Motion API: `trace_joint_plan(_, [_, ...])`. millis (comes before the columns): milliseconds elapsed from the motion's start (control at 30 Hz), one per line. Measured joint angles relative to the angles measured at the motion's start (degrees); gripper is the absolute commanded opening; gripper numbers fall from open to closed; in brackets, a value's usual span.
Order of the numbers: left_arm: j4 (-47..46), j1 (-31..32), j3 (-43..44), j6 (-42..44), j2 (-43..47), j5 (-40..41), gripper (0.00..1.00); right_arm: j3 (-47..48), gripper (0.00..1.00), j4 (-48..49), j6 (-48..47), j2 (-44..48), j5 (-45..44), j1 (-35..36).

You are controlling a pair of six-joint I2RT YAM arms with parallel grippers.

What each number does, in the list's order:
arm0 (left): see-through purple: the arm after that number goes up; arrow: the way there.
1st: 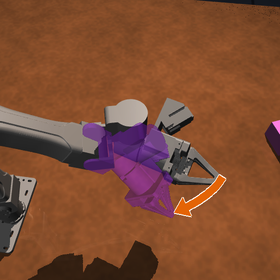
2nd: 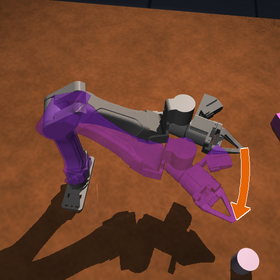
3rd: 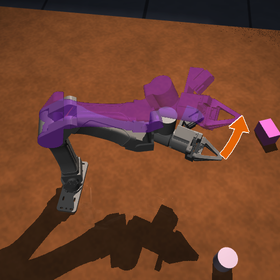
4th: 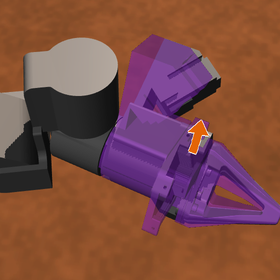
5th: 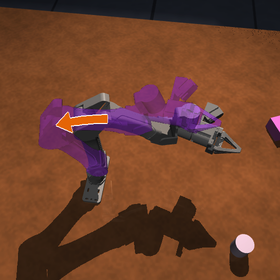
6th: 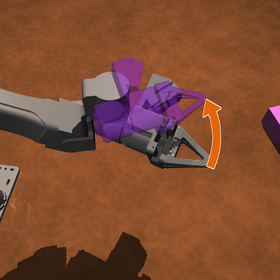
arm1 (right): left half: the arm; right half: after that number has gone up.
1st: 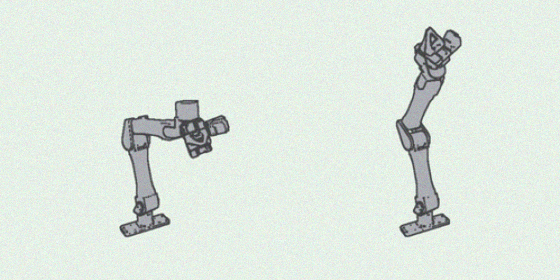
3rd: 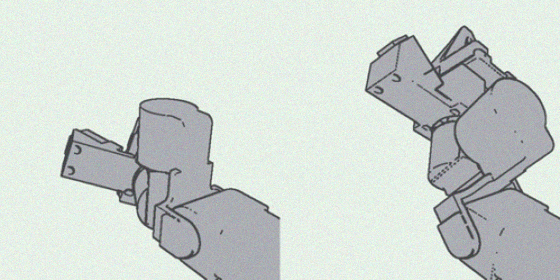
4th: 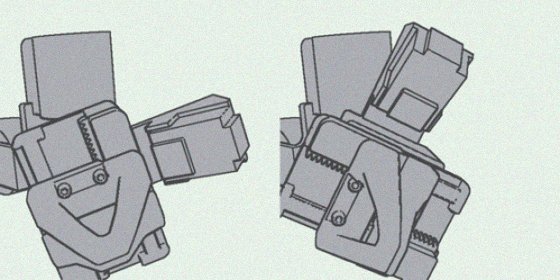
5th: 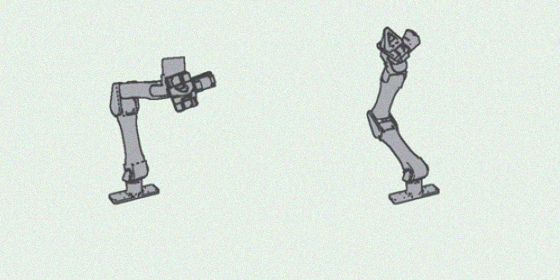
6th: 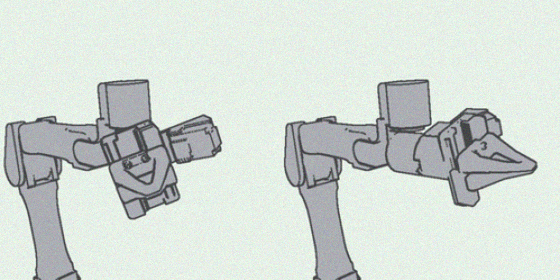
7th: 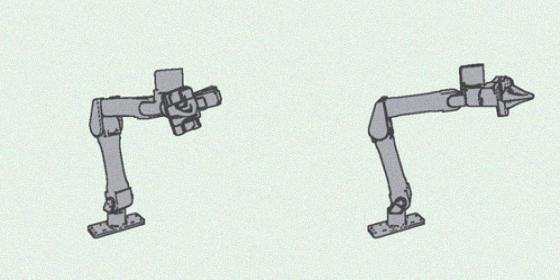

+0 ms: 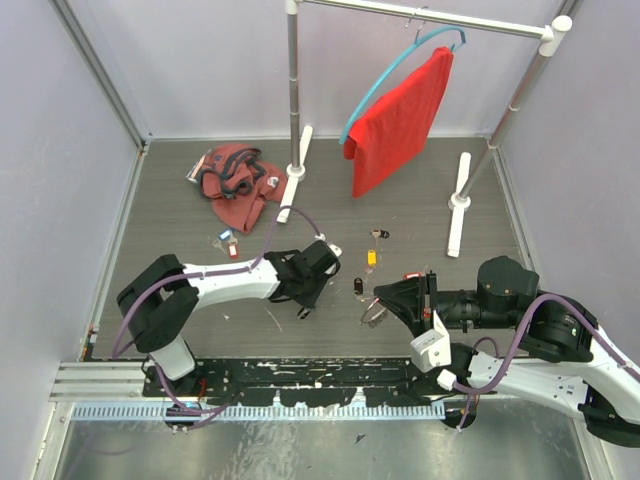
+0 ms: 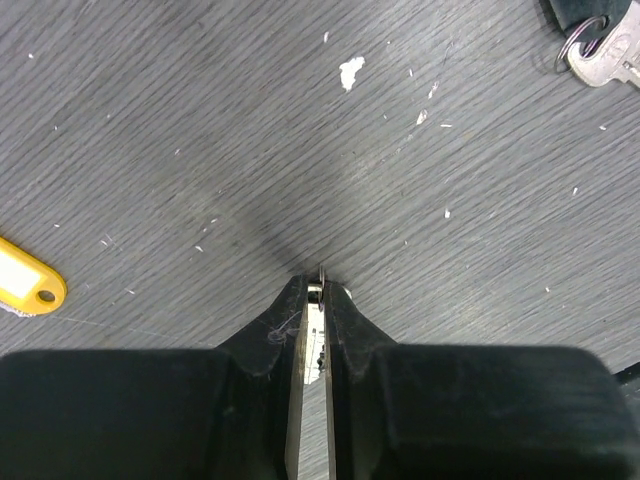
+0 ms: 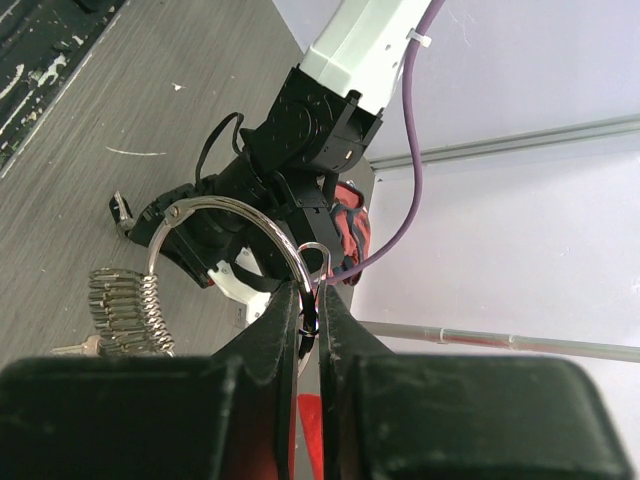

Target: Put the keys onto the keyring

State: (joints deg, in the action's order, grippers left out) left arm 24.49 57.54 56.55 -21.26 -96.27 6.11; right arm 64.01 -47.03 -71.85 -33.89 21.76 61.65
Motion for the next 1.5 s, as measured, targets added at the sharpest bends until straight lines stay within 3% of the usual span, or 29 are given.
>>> trace_joint_plan(267, [-0.1, 0.0, 0.9, 0.2, -0.8, -0.1, 0.00, 0.0, 0.01, -0.3, 0.0, 0.0, 0.0, 0.0])
trace_joint_plan(500, [0.9, 0.0, 0.9, 0.3, 1.4, 0.0, 0.00, 0.0, 0.01, -0.4, 0.0, 0.0, -0.1, 0.0])
trace_joint_plan(767, [0.1, 0.0, -0.1, 2.9, 19.5, -1.9, 0.00, 0.1, 0.01, -1.5, 0.0, 0.0, 0.1, 0.0])
trace_joint_plan(1067, [-3.3, 0.0, -0.6, 9.4, 36.1, -9.7, 0.00, 2.9, 0.01, -2.3, 1.8, -1.0, 2.9, 0.0])
trace_joint_plan(1500, [-1.9, 0.0, 7.9, 19.7, 39.0, -20.2, 0.00, 8.0, 0.01, -2.5, 7.1, -5.6, 11.2, 0.0])
